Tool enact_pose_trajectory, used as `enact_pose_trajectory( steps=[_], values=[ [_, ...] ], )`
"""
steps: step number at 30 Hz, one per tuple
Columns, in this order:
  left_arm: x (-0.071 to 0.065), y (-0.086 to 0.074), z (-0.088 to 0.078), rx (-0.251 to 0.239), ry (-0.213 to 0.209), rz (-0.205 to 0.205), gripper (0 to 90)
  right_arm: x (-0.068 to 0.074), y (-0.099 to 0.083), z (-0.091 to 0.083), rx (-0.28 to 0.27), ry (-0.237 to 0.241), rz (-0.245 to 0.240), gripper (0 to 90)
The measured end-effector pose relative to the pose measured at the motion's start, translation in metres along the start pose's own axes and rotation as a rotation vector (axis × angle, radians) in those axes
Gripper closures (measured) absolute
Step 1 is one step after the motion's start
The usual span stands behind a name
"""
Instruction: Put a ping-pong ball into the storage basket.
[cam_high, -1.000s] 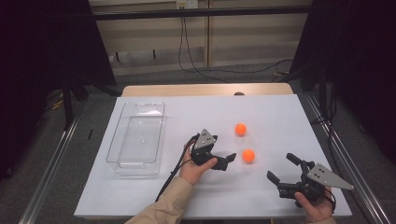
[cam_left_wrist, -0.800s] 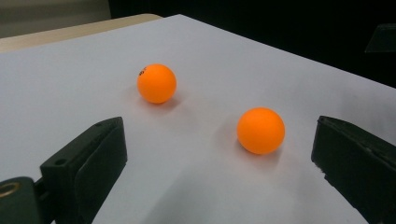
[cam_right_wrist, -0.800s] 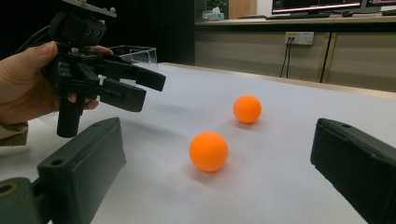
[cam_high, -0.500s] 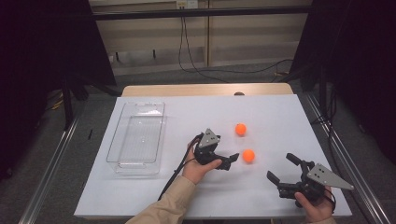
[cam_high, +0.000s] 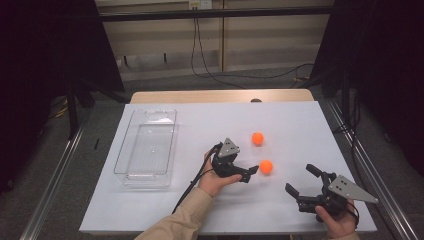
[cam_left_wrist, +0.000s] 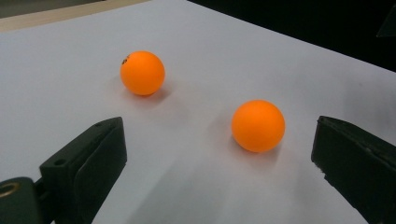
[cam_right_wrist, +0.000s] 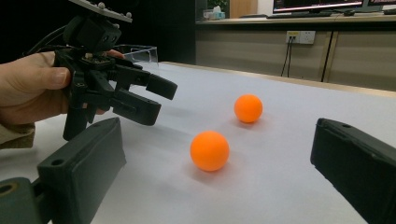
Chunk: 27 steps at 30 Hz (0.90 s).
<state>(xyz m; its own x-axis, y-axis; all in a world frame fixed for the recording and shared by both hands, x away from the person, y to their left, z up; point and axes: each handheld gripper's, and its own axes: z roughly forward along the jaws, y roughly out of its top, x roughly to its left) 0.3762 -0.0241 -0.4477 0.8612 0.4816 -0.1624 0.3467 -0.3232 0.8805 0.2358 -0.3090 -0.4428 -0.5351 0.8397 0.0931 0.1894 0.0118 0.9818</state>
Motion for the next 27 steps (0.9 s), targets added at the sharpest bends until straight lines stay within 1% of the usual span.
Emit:
enact_pose_trajectory(
  steps=[1, 2, 14, 16, 25, 27],
  values=[
    [0.000, 0.001, 0.000, 0.005, -0.002, 0.004, 3.2, 0.000, 0.000, 0.000, 0.000, 0.000, 0.000, 2.5],
    [-0.001, 0.001, 0.001, 0.002, -0.004, 0.001, 3.1, 0.000, 0.000, 0.000, 0.001, 0.000, 0.001, 2.5],
    [-0.002, 0.001, 0.010, 0.035, -0.015, -0.008, 3.0, -0.001, 0.000, 0.000, 0.001, 0.000, -0.003, 2.5],
    [-0.002, 0.002, 0.011, 0.041, -0.014, 0.002, 3.0, -0.001, 0.000, 0.000, 0.002, 0.000, -0.002, 2.5],
    [-0.005, 0.005, 0.017, 0.052, -0.025, 0.006, 3.0, -0.001, -0.001, 0.000, 0.003, 0.000, 0.000, 2.5],
    [-0.006, 0.005, 0.018, 0.056, -0.024, 0.002, 3.0, 0.000, 0.000, 0.000, 0.003, 0.001, -0.001, 2.6]
  ],
)
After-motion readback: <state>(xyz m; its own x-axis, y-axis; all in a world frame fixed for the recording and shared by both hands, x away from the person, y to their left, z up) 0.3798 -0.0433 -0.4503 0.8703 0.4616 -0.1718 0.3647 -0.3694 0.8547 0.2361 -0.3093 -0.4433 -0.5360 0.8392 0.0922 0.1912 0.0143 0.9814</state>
